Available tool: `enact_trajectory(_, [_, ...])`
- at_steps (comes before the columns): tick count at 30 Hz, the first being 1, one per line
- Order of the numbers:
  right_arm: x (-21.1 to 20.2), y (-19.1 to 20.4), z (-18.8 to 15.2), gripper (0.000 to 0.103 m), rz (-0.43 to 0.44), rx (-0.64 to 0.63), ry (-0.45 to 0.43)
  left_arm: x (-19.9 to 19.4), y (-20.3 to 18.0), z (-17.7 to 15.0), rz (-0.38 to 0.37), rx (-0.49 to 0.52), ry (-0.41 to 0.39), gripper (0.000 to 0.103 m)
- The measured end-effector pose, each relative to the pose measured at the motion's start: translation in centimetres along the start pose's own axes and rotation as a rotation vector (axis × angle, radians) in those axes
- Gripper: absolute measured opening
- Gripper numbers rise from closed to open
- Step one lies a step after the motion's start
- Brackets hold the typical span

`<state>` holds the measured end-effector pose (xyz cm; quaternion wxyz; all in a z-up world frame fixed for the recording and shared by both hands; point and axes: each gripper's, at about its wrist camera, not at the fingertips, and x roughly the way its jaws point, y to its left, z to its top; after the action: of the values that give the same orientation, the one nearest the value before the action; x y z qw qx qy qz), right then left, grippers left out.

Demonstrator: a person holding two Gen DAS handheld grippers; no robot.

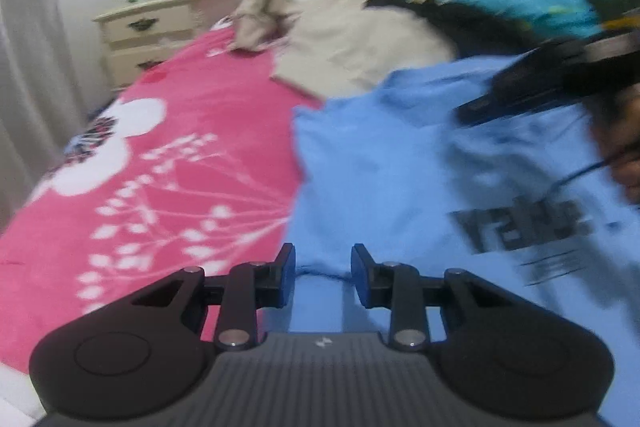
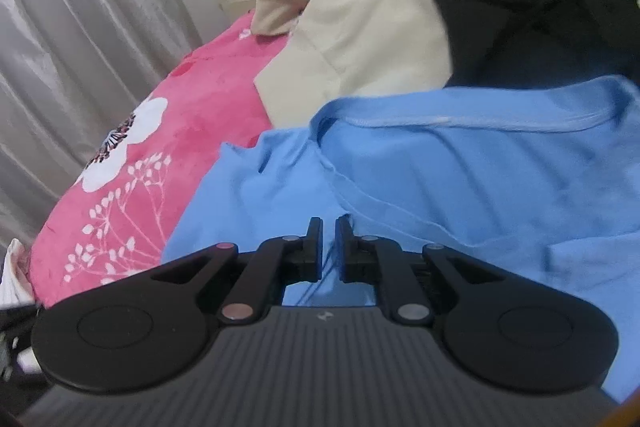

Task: Fold clothes

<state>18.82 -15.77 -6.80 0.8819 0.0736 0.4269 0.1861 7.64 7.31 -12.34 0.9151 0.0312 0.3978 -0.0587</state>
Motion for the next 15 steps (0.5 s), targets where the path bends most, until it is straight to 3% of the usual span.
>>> enact_trajectory(4, [-0.7,-0.1,-0.9,0.009,0.063,0.049,0.03,2.0,0.9,0.6,0.008,-0.039,0.036,0.032])
enact_trajectory(8, [0.8,0.5,-2.1,0.022,0.117,0.109,0.103,3.2,1.0,0.5,0.011,-0.028,0.036,0.031])
enact_trajectory(10, [1.7,1.0,-2.7,0.022,0.12,0.121,0.13,3.6,1.3,0.4,0.005,-0.04,0.033,0.01])
enact_trajectory(15, [2.4,1.3,-3.5,0.022,0.1,0.157,0.155,3.3,3.7,0.5,-0.04,-0.197,0.033,0.005])
